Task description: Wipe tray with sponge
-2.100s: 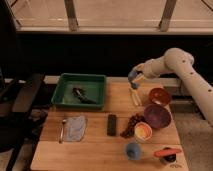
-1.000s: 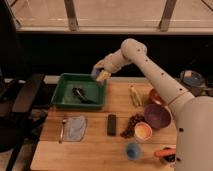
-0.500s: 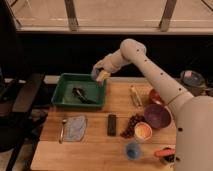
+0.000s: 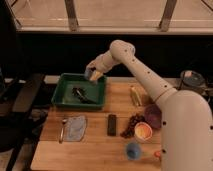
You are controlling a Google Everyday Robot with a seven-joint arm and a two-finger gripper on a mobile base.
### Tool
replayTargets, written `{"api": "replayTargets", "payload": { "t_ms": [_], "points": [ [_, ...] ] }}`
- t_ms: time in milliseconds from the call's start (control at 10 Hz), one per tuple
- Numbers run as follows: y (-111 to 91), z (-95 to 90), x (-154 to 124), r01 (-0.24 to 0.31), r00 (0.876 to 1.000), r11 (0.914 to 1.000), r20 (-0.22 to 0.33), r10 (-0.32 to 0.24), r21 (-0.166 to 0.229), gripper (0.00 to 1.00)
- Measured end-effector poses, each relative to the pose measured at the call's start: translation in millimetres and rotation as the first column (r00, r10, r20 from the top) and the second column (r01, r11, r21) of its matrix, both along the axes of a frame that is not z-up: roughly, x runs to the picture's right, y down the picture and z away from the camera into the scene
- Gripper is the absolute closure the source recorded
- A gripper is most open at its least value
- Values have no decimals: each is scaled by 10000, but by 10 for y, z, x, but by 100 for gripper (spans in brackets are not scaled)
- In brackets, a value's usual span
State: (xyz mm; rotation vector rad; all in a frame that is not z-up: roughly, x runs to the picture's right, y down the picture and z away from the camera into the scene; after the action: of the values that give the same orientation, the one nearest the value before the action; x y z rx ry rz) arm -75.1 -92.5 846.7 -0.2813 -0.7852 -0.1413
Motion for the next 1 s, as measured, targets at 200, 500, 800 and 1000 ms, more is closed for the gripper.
{"api": "replayTargets", "payload": {
  "t_ms": [200, 500, 800, 1000],
  "points": [
    [99, 232, 3, -197, 9995, 9994, 243, 204, -277, 100],
    [289, 545, -97, -311, 9982, 9967, 486, 348, -752, 100],
    [409, 709, -93, -95, 9998, 9937, 161, 113, -1113, 100],
    [481, 782, -49, 43, 9997, 9917, -225, -72, -1284, 100]
  ]
}}
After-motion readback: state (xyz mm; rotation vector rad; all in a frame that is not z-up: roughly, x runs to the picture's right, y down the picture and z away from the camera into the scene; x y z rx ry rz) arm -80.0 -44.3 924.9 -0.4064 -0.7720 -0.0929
